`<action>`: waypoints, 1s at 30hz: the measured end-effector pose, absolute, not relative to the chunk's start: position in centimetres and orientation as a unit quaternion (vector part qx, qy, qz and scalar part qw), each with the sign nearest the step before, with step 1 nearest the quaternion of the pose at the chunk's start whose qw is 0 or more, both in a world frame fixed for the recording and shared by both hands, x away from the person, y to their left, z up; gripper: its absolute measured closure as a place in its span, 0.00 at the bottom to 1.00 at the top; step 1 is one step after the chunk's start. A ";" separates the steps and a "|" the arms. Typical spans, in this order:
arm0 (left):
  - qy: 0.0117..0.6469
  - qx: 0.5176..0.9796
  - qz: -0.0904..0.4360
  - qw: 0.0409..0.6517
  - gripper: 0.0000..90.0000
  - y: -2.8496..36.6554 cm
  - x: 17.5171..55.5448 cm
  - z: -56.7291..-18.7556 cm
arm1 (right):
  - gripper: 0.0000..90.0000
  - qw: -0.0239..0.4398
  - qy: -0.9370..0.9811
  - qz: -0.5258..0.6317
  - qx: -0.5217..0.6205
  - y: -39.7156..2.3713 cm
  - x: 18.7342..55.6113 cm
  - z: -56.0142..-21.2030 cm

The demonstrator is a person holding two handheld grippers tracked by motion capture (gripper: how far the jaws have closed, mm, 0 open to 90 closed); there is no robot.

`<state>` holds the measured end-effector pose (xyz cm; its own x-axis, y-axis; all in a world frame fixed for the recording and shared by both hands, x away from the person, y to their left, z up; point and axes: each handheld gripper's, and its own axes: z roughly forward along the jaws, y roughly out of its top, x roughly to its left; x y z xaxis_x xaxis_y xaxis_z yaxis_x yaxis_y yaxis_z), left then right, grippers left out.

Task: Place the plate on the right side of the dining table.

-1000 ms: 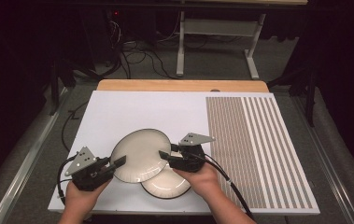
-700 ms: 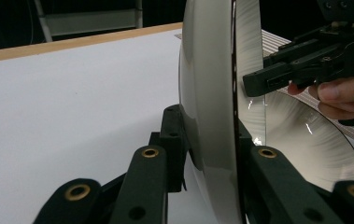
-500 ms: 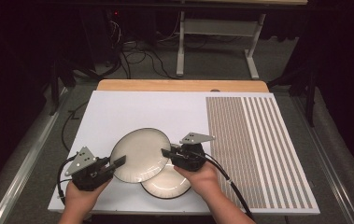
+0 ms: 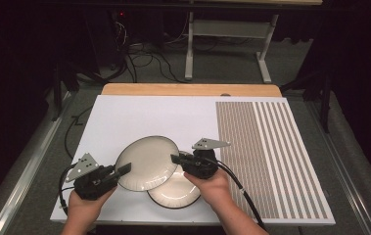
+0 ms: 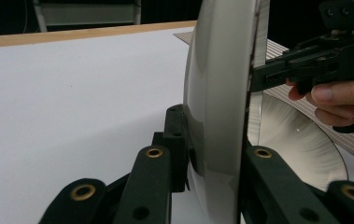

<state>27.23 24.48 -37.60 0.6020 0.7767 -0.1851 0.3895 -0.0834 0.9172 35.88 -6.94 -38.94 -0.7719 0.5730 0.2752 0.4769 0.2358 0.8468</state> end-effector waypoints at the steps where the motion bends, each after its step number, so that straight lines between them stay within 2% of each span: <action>1: 0.409 0.714 0.183 0.539 0.88 24.5 27.2 -37.6 | 0.95 0.052 0.785 0.521 0.330 -7.0 35.8 -38.8; 30: 0.395 0.702 0.175 0.566 0.87 23.1 26.9 -37.2 | 0.97 0.084 0.781 0.531 0.316 -9.1 34.1 -36.7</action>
